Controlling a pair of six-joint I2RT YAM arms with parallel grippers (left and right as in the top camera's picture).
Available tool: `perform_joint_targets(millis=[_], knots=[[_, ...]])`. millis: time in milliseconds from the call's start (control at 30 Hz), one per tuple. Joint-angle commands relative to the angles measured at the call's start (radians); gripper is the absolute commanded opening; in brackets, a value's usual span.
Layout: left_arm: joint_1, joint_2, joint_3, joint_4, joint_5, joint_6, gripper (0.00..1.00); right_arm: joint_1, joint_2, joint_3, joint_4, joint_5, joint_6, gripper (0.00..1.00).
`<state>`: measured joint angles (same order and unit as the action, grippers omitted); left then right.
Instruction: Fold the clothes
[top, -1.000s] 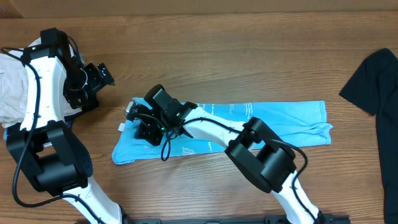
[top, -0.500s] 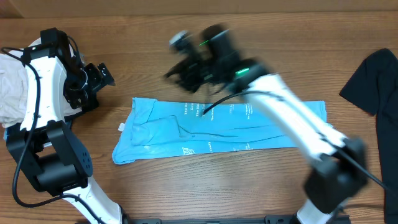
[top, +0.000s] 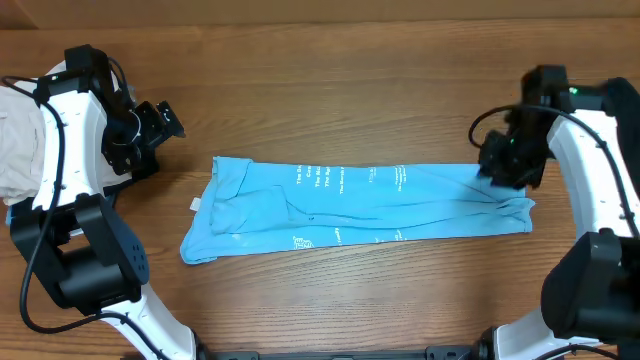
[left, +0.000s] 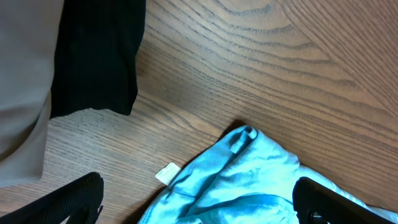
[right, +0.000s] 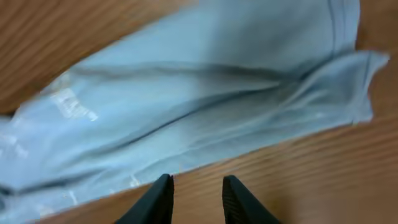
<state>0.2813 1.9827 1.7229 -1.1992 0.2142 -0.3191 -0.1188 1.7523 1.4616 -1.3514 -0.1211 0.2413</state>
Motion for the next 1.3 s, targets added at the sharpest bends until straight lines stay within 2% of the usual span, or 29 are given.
perform_joint_targets(millis=[0,67,167,333,567,767,1267], knots=[[0.0,0.009,0.003,0.0,0.012,0.001,1.0,-0.002,-0.002,-0.122,0.048,0.1,0.298,0.31],[0.0,0.009,0.003,0.001,0.012,0.001,1.0,-0.001,-0.002,-0.159,0.064,0.104,0.443,0.3],[0.0,0.009,0.003,0.0,0.012,0.001,1.0,-0.001,-0.002,-0.191,0.123,0.105,0.571,0.28],[0.0,0.009,0.003,0.0,0.012,0.001,1.0,-0.001,-0.002,-0.245,0.211,0.101,0.692,0.28],[0.0,0.009,0.003,0.0,0.012,0.001,1.0,-0.001,-0.001,-0.303,0.226,0.161,0.732,0.29],[0.0,0.009,0.003,0.0,0.012,0.001,1.0,-0.001,-0.001,-0.362,0.344,0.178,0.744,0.29],[0.0,0.009,0.003,0.0,0.012,0.001,1.0,0.0,-0.001,-0.363,0.356,0.169,0.789,0.28]])
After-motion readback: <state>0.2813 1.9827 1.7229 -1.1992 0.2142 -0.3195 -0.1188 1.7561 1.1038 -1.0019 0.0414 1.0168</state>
